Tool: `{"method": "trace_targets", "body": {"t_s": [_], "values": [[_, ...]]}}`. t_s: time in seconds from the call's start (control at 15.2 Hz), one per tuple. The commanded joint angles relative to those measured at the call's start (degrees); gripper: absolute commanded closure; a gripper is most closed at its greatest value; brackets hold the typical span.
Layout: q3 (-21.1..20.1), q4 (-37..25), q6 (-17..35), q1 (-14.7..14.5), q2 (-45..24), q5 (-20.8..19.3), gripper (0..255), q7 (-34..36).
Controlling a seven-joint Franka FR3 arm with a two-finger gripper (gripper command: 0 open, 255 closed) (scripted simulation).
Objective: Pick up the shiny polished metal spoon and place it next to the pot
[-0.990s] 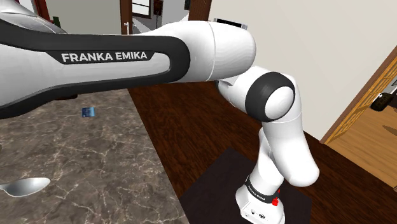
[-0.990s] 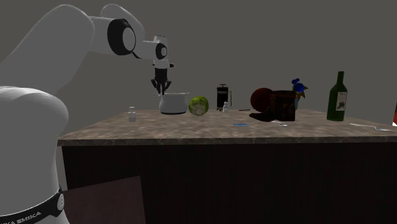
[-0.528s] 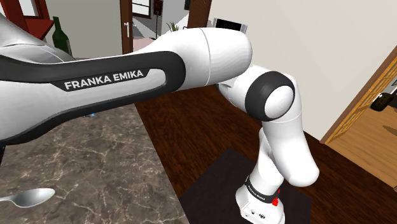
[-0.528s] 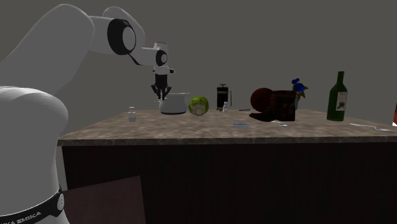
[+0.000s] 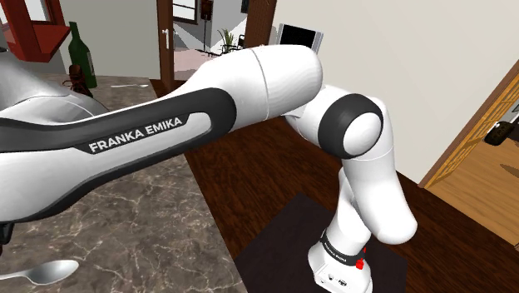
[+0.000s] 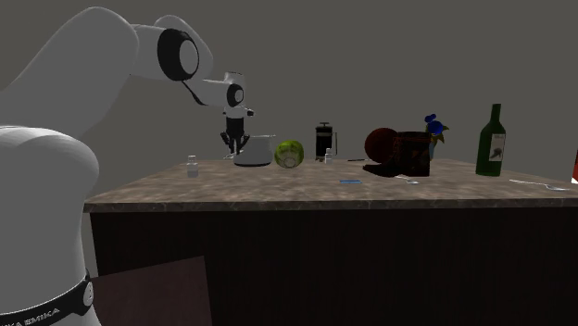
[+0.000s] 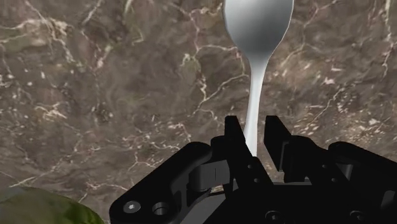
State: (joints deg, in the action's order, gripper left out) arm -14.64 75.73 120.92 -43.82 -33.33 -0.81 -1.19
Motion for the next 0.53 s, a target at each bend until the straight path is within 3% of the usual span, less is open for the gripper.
{"method": "trace_targets", "body": {"t_s": [0.0, 0.46], "values": [[0.1, 1.1, 1.5, 0.0, -0.4, -0.1, 255, -0.1], [0.2, 4.2, 6.0, 0.0, -1.9, -0.2, 255, -0.3]]}}
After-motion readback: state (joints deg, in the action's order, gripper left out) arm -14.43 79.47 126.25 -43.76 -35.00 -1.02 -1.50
